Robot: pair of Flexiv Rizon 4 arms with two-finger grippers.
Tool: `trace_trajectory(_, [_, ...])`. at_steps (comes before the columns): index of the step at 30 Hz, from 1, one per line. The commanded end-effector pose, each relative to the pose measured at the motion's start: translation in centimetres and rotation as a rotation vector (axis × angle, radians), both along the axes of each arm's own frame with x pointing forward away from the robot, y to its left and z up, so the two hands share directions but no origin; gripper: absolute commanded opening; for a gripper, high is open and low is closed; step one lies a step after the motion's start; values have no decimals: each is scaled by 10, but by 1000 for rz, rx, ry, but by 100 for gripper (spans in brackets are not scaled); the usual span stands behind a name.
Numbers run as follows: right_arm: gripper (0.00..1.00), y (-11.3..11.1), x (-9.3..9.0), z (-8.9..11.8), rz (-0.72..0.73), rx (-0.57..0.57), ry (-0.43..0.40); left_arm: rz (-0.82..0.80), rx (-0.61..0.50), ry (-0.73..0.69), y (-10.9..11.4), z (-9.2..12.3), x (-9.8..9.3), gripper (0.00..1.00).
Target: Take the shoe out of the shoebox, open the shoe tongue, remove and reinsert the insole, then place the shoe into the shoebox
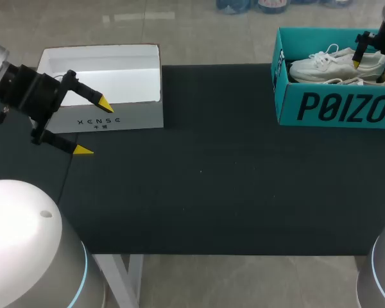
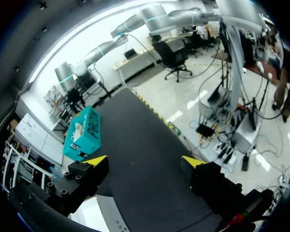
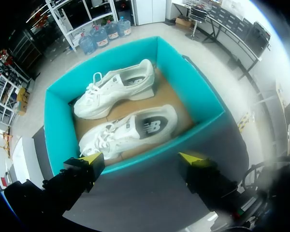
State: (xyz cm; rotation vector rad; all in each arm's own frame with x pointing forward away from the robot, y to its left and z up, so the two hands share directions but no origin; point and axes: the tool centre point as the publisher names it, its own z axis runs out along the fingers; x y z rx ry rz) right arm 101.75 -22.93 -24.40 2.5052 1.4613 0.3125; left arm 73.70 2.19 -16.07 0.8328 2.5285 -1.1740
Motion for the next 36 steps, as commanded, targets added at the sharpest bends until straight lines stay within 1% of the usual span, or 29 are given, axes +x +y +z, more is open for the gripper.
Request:
trace_trajectory(1, [100, 0, -1, 0, 1, 2, -2, -1, 3, 1, 0, 1, 0, 100])
trace_trajectory(16, [100, 0, -1, 0, 1, 2, -2, -1, 3, 1, 0, 1, 0, 100])
trace_trajectory(18, [100, 0, -1, 0, 1, 2, -2, 27, 48, 34, 3, 13, -2, 100])
trace_trajectory(19, [100, 0, -1, 0, 1, 2, -2, 53, 67, 55, 5, 17, -3, 100])
trace_trajectory(20, [100, 0, -1, 0, 1, 2, -2, 79, 87, 44, 8, 21, -3, 100])
trace_trajectory(22, [100, 0, -1, 0, 1, 2, -2, 137, 101, 110, 13, 28, -3, 100])
trace_trajectory(23, [100, 0, -1, 0, 1, 2, -2, 167, 119, 90, 16, 31, -3, 100])
trace_trajectory(24, [100, 0, -1, 0, 1, 2, -2, 217, 108, 117, 18, 36, -3, 100])
trace_trajectory(25, [100, 0, -1, 0, 1, 2, -2, 260, 98, 184, 19, 40, -3, 100])
trace_trajectory(26, [100, 0, -1, 0, 1, 2, -2, 287, 121, 171, 21, 43, -4, 100])
trace_trajectory(27, [100, 0, -1, 0, 1, 2, -2, 336, 119, 192, 21, 46, -6, 100])
trace_trajectory(28, [100, 0, -1, 0, 1, 2, -2, 392, 111, 271, 21, 48, -7, 100])
trace_trajectory(29, [100, 0, -1, 0, 1, 2, -2, 418, 133, 292, 21, 48, -8, 100])
trace_trajectory(30, [100, 0, -1, 0, 1, 2, -2, 455, 140, 270, 21, 48, -9, 100])
trace_trajectory(31, [100, 0, -1, 0, 1, 2, -2, 501, 121, 332, 20, 48, -10, 100])
trace_trajectory(32, [100, 0, -1, 0, 1, 2, -2, 530, 137, 386, 18, 47, -12, 100])
trace_trajectory(33, [100, 0, -1, 0, 1, 2, -2, 572, 170, 364, 17, 45, -14, 100])
trace_trajectory(34, [100, 0, -1, 0, 1, 2, -2, 605, 183, 378, 15, 42, -14, 100])
trace_trajectory(35, [100, 0, -1, 0, 1, 2, -2, 624, 212, 423, 14, 39, -17, 100])
trace_trajectory(36, [100, 0, -1, 0, 1, 2, -2, 668, 266, 399, 12, 35, -17, 100])
